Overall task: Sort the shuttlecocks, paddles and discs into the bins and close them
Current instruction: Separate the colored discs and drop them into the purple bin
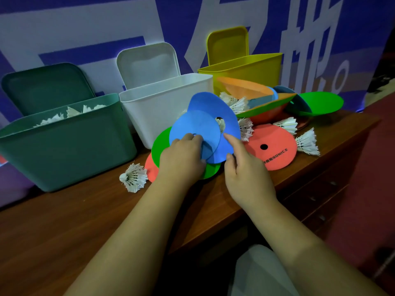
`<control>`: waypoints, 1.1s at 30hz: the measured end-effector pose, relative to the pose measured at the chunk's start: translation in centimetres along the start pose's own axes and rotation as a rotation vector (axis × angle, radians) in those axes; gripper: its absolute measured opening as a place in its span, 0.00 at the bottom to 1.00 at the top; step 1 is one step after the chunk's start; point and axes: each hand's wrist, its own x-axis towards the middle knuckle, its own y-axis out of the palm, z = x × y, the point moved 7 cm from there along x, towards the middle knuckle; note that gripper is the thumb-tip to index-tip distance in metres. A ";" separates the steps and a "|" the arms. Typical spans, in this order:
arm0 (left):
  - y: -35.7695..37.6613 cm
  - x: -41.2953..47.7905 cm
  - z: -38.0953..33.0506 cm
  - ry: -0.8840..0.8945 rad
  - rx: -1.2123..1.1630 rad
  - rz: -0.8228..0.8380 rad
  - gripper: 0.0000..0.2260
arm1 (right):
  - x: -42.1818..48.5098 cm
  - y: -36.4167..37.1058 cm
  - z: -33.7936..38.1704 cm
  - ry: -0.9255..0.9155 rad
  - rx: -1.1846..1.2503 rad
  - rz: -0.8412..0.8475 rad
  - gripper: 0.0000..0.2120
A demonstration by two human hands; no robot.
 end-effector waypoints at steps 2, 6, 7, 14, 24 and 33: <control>0.0 -0.2 -0.2 0.047 0.031 -0.027 0.23 | 0.0 -0.2 -0.2 0.026 0.051 -0.011 0.23; -0.6 -0.3 -0.5 0.070 0.055 -0.110 0.24 | 0.0 -0.6 -0.4 0.049 0.111 -0.060 0.24; -0.8 -0.4 -0.6 0.068 0.051 -0.124 0.24 | 0.0 -0.7 -0.5 0.057 0.119 -0.068 0.24; -2.6 -1.4 0.2 0.071 -0.170 -0.238 0.22 | -0.1 -0.8 -0.9 0.097 0.159 -0.078 0.22; -5.8 -2.6 4.8 -0.136 -0.572 -0.509 0.21 | 1.2 -1.7 0.3 0.037 0.234 -0.174 0.14; -5.9 -3.8 9.6 -0.426 -0.798 -0.720 0.08 | 8.0 -1.2 5.3 0.016 0.349 -0.269 0.11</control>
